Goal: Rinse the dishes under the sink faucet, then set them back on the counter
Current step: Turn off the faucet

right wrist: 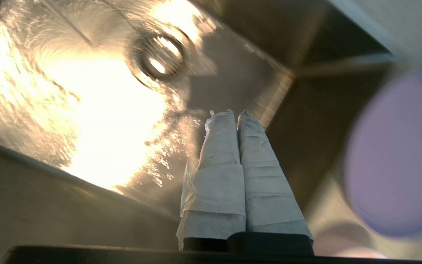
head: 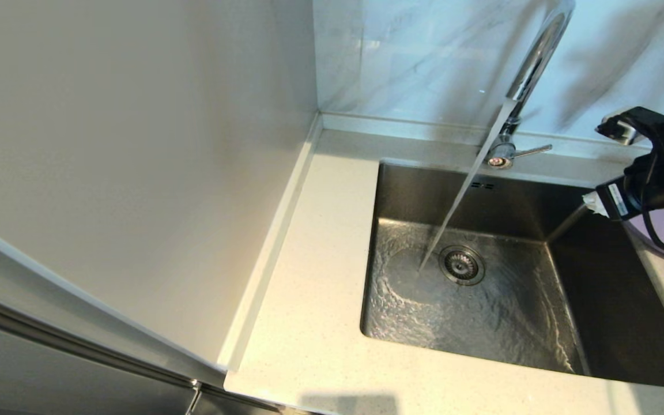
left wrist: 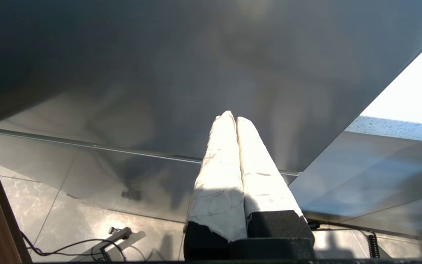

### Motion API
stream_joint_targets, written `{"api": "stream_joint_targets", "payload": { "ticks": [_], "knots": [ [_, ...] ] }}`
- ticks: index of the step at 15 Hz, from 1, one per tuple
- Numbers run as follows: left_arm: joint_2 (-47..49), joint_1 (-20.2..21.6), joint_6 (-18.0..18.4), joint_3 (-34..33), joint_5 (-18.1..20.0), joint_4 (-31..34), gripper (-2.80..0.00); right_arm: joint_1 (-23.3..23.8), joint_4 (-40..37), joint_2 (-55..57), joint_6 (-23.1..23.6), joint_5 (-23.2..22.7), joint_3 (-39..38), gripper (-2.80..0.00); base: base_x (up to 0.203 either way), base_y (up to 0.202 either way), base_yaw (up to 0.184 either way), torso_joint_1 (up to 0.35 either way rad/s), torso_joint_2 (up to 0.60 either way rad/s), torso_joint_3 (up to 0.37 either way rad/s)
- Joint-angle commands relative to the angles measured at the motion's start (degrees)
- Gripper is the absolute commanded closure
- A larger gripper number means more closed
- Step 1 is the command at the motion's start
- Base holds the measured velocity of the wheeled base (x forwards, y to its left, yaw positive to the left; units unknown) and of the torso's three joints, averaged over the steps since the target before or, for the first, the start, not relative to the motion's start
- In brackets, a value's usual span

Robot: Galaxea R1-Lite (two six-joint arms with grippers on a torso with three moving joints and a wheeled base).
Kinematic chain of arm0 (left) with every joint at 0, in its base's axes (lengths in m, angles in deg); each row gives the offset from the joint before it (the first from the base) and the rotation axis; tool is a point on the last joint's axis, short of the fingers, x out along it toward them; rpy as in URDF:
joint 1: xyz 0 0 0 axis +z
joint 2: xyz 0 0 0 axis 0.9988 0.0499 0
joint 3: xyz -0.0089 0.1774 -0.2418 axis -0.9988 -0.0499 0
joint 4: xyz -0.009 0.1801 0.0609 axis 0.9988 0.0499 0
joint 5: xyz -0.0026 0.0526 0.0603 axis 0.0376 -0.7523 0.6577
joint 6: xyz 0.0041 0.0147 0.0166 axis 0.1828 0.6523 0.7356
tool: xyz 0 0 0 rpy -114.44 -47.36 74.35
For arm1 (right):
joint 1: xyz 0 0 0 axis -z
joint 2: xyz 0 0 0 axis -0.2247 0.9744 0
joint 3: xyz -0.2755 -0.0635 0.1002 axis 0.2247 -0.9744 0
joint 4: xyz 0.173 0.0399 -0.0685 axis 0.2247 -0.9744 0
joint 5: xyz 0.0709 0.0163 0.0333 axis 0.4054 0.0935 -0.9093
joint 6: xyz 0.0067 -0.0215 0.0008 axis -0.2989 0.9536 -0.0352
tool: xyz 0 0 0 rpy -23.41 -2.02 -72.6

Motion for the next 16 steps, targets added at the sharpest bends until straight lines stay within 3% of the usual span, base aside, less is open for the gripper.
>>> {"api": "stream_joint_targets", "payload": {
  "ticks": [1, 4, 8, 11, 16],
  "knots": [
    [0.00, 0.01, -0.01, 0.00, -0.02, 0.02, 0.00, -3.55, -0.11, 3.18, -5.53, -1.53, 3.84, 0.00, 0.000, 0.000, 0.000, 0.000, 0.00, 0.000],
    [0.00, 0.01, -0.01, 0.00, -0.03, 0.02, 0.00, -4.83, 0.01, 6.65, -11.61, -1.72, 7.84, 0.00, 0.000, 0.000, 0.000, 0.000, 0.00, 0.000],
    [0.00, 0.01, -0.01, 0.00, -0.03, 0.02, 0.00, -4.85, 2.06, 12.09, -11.95, 1.10, 12.85, 0.00, 0.000, 0.000, 0.000, 0.000, 0.00, 0.000],
    [0.00, 0.01, -0.01, 0.00, -0.03, 0.02, 0.00, -4.78, 10.67, 15.80, -11.89, 5.22, 13.62, 0.00, 0.000, 0.000, 0.000, 0.000, 0.00, 0.000],
    [0.00, 0.01, -0.01, 0.00, -0.03, 0.02, 0.00, -4.77, 11.48, 17.41, -12.26, 5.48, 17.10, 0.00, 0.000, 0.000, 0.000, 0.000, 0.00, 0.000]
  ]
}}
